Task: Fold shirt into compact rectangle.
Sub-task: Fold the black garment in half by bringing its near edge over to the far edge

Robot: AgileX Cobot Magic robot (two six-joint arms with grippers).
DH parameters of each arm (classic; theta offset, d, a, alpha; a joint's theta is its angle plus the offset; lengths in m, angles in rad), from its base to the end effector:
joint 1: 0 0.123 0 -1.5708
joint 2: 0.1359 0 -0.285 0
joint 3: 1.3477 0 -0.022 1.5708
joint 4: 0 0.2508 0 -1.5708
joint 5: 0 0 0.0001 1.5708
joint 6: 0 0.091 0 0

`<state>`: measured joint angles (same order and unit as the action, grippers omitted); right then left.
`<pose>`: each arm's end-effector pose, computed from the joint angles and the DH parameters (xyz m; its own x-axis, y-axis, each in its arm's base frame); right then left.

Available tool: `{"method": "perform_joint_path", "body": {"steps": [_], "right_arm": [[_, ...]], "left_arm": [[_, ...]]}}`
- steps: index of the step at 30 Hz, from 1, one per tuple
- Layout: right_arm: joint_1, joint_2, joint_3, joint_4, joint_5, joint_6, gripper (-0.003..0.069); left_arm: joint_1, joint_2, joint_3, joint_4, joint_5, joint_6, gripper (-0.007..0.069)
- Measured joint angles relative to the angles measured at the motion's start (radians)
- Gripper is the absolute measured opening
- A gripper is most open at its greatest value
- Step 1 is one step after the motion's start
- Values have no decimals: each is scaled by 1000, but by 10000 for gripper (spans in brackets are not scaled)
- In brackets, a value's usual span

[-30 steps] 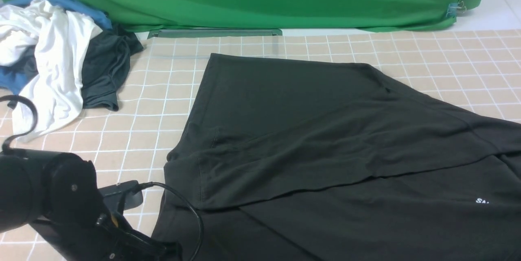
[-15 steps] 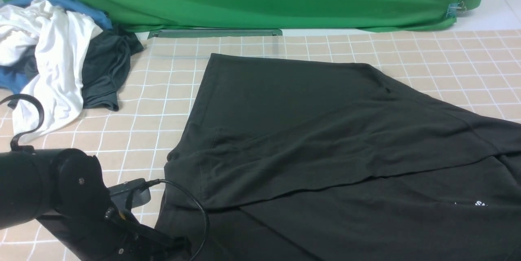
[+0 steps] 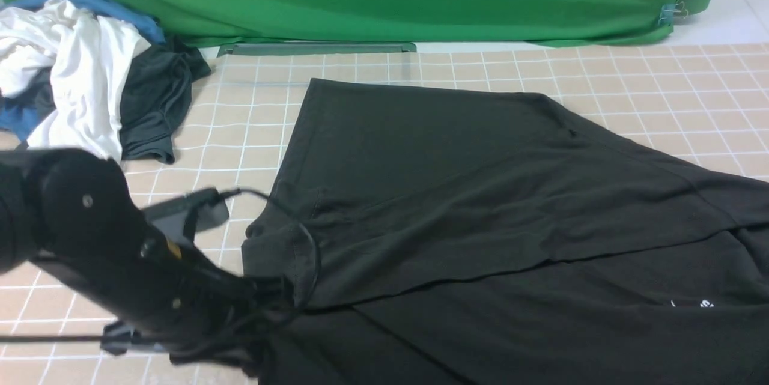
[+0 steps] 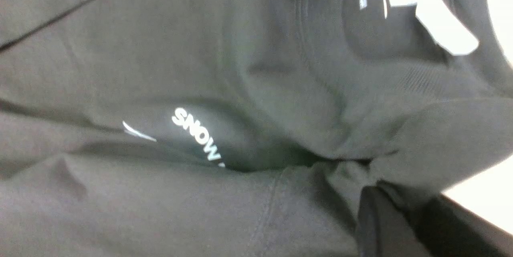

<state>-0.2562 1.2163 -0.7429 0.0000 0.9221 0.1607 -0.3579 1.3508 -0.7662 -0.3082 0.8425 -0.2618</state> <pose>0.1957 -0.0513 0.2392 -0.8816 0.3964 -0.2561 0.3996 0.9157 0.0415 0.2075 -0.0996 0.2209 -0.9868 -0.1025 -0.1254 -0.0592 0.9490 -0.3096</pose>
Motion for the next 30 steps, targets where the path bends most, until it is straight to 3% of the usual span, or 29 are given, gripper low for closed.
{"method": "perform_joint_path", "body": {"steps": [4,19,30], "right_arm": [[0,0,0,0,-26,-22,37],[0,0,0,0,-129,-19,35],[0,22,0,0,-319,27,35]], "left_arm": [[63,6,-58,-28,-4,22,30],[106,87,-131,-69,-44,61,30],[211,261,-341,-101,-47,95,30]]}}
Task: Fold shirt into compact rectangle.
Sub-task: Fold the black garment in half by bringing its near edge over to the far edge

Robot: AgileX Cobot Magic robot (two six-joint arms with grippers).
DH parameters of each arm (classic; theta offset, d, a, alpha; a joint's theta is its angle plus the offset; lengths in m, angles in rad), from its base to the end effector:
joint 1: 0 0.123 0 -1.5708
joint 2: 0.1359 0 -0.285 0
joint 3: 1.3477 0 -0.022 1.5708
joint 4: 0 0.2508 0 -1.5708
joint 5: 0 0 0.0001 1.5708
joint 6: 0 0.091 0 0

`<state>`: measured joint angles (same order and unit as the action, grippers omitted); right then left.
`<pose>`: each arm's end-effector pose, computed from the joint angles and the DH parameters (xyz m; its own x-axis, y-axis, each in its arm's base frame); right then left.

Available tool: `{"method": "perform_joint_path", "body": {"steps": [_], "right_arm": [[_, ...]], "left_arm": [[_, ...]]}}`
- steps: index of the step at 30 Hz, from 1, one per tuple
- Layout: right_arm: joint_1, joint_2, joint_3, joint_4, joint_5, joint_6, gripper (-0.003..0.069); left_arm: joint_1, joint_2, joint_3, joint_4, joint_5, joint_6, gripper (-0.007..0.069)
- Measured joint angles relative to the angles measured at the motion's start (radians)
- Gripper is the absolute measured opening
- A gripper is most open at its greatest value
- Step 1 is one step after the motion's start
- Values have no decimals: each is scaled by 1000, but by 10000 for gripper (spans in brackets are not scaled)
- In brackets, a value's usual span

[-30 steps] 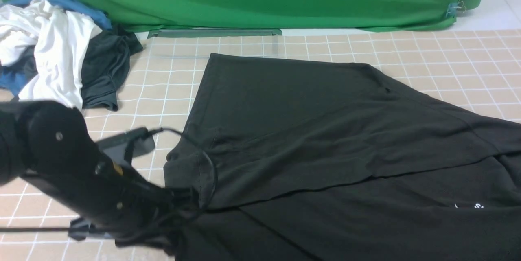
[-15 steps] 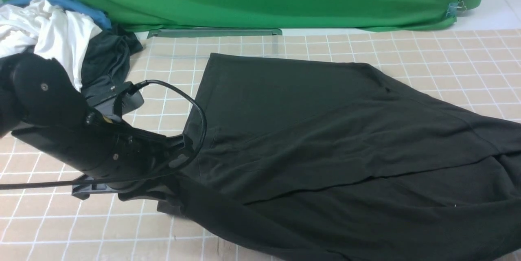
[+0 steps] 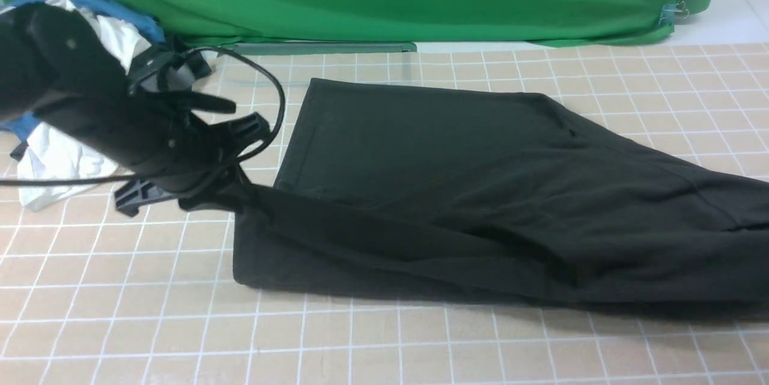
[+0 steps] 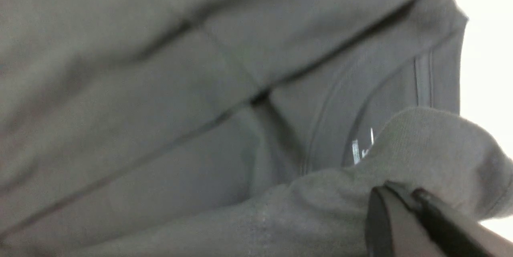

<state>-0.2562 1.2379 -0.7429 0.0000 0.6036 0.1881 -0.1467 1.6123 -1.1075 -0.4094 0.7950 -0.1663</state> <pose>0.2238 -0.0586 0.2460 -0.7581 0.3919 -0.5213 0.4023 0.9101 0.0992 0.3152 -0.0727 0.2416 -0.9267 -0.2945 -0.2333 -0.1815 0.8947 -0.4081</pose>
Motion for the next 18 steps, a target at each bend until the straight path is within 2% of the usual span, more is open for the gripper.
{"method": "perform_joint_path", "body": {"steps": [7,18], "right_arm": [[0,177,-72,0,-52,2,35],[0,398,-323,0,-71,-3,35]], "left_arm": [[0,180,-204,-39,-7,34,30],[45,398,-535,-41,20,2,30]]}}
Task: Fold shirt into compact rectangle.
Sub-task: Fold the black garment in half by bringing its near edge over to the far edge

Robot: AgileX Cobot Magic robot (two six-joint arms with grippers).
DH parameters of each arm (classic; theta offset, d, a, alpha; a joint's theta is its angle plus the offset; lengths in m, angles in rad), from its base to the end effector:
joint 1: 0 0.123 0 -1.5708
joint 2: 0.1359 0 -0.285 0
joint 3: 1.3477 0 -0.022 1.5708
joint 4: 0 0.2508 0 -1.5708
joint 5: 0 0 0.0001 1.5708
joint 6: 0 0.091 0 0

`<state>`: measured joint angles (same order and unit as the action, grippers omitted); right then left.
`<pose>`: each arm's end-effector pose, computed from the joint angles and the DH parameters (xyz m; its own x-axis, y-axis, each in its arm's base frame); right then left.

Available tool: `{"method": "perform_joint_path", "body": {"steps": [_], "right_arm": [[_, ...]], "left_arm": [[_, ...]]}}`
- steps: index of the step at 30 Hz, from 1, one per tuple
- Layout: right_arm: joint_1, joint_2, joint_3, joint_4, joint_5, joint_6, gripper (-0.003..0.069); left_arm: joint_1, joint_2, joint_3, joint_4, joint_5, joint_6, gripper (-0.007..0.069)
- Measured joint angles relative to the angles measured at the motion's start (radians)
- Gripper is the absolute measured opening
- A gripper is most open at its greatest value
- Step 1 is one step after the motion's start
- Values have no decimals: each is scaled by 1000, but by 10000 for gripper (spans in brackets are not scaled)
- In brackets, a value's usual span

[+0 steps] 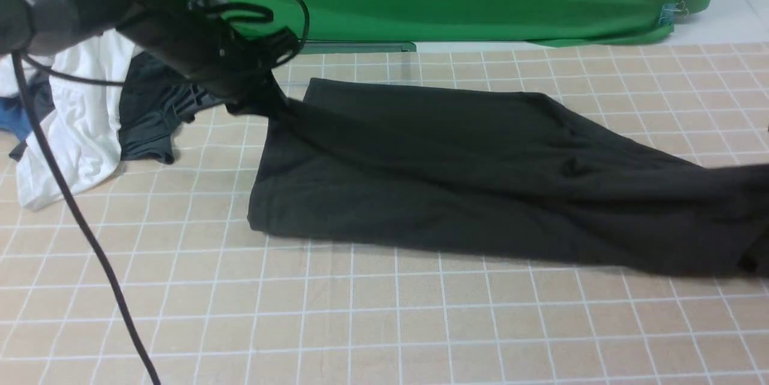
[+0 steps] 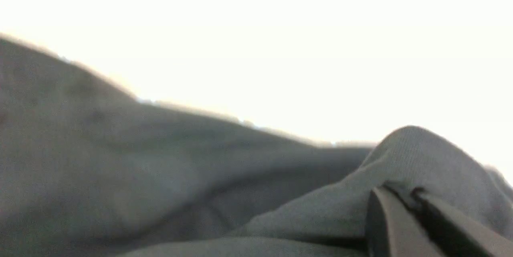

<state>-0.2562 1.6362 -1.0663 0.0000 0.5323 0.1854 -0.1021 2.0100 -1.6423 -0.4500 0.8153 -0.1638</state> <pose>0.3263 -0.0855 0.2280 -0.7610 0.3899 -0.5186 0.4005 0.9111 0.0973 0.4402 -0.0741 0.2392 -0.8797 -0.3533 -0.3183 -0.1738 0.8620 -0.4763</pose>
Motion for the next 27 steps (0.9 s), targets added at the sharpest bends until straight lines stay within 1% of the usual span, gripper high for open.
{"method": "perform_joint_path", "body": {"steps": [5,14,21,27], "right_arm": [[0,73,-77,0,-21,0,35],[1,151,-98,7,-95,5,35],[1,201,-98,7,-163,5,37],[2,206,-98,7,-178,6,53]], "left_arm": [[15,30,-84,-4,-41,-10,30],[14,41,-91,-9,-218,-15,30],[13,124,-91,-55,-287,-15,30],[13,211,-122,-104,-349,-8,31]]}}
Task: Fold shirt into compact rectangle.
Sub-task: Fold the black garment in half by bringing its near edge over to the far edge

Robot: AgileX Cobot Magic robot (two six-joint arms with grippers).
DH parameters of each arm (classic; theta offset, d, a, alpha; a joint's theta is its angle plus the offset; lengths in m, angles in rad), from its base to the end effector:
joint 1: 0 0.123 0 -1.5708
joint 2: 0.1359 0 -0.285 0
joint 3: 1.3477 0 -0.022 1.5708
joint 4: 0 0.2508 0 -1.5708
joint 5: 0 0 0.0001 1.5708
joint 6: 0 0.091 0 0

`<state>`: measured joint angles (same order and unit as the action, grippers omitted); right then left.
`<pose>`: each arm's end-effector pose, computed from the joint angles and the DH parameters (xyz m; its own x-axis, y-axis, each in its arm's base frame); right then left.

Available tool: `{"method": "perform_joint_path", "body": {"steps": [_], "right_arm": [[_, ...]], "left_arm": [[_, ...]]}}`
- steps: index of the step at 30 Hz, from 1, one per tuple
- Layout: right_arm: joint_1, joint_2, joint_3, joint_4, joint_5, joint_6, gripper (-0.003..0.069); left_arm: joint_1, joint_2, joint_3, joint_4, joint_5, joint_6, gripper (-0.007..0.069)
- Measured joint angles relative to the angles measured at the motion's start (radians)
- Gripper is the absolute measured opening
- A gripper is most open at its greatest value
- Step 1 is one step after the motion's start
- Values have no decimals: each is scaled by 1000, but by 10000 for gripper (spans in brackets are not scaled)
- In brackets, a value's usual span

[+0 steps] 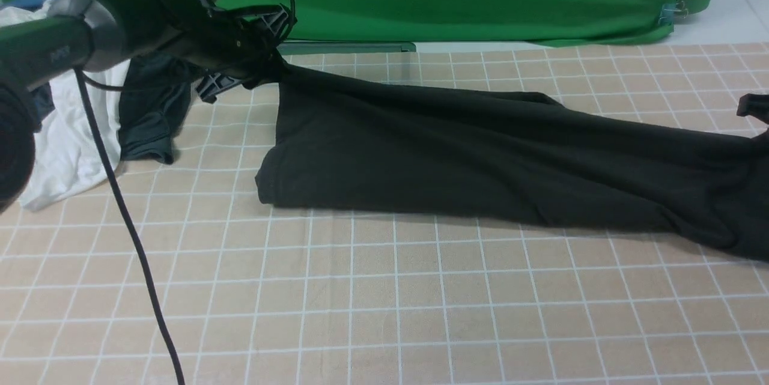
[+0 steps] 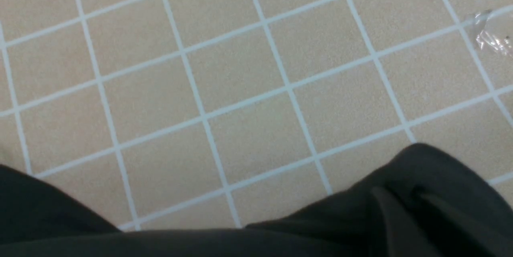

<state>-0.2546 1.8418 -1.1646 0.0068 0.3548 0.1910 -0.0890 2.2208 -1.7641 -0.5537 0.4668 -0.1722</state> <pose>0.3743 -0.0972 0.1897 -0.7199 0.3900 -0.5742 0.3994 0.9093 0.1168 0.5027 -0.0665 0.1925 -0.7027 -0.5481 -0.4537 -0.2375 0.7817 -0.5766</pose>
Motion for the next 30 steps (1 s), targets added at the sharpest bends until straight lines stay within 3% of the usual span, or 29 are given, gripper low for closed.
{"method": "perform_joint_path", "body": {"steps": [4,8,10,12,14,18,21,26,30], "right_arm": [[0,0,-3,-7,-6,-3,127],[10,-2,-41,-7,45,-15,296],[27,-6,-92,-7,109,-39,372],[60,-12,-156,-7,180,-60,399],[109,-17,-217,1,249,-103,370],[256,-5,-327,45,373,-191,117],[361,37,-394,66,418,-242,43],[425,136,-474,71,449,-283,67],[451,262,-573,103,571,-318,185]], "left_arm": [[0,59,-52,-24,-28,17,31],[0,98,-76,-72,-60,97,44],[0,104,-80,-96,-74,126,80],[2,105,-94,-103,-73,137,145],[5,105,-124,-104,-54,142,223],[26,104,-260,-82,111,144,412],[43,97,-389,-38,299,122,507],[50,86,-497,43,523,90,542],[50,85,-518,78,637,77,542]]}}
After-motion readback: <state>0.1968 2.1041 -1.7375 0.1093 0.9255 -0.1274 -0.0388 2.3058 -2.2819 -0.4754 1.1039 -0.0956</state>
